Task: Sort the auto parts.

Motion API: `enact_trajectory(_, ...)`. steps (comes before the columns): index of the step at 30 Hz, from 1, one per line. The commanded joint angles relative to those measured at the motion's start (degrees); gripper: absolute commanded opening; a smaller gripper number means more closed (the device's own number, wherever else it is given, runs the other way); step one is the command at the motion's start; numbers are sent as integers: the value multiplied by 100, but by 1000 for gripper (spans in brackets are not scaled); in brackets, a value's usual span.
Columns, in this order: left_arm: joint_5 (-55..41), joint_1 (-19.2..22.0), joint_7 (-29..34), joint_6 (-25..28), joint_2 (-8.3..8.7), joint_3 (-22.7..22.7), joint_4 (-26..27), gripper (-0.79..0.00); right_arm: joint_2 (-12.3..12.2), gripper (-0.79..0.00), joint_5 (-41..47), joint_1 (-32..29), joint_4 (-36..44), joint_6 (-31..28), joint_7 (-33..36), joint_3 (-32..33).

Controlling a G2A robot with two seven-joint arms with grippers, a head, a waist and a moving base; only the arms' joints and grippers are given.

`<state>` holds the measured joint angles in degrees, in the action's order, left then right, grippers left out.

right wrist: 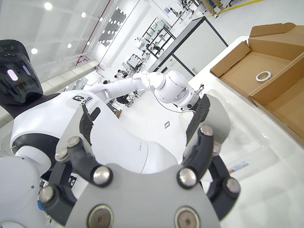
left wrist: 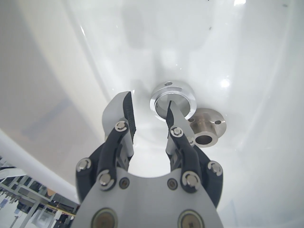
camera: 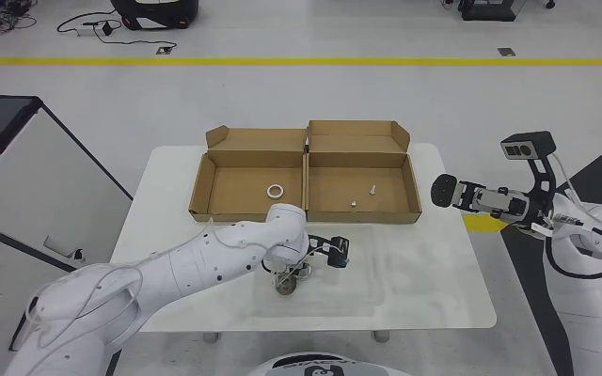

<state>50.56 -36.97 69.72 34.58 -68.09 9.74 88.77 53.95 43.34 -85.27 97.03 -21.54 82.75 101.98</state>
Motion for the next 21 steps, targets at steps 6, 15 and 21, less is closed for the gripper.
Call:
enact_trajectory(6,-105,22,-24,24,-60,0,-116,-480,0,0,0,0,0,0,0,0)
enact_trajectory(15,-101,8,-22,22,-119,0,-218,-533,0,0,0,0,0,0,0,0)
enact_trajectory(21,-105,-3,-44,44,-135,0,-265,-548,0,0,0,0,0,0,0,0)
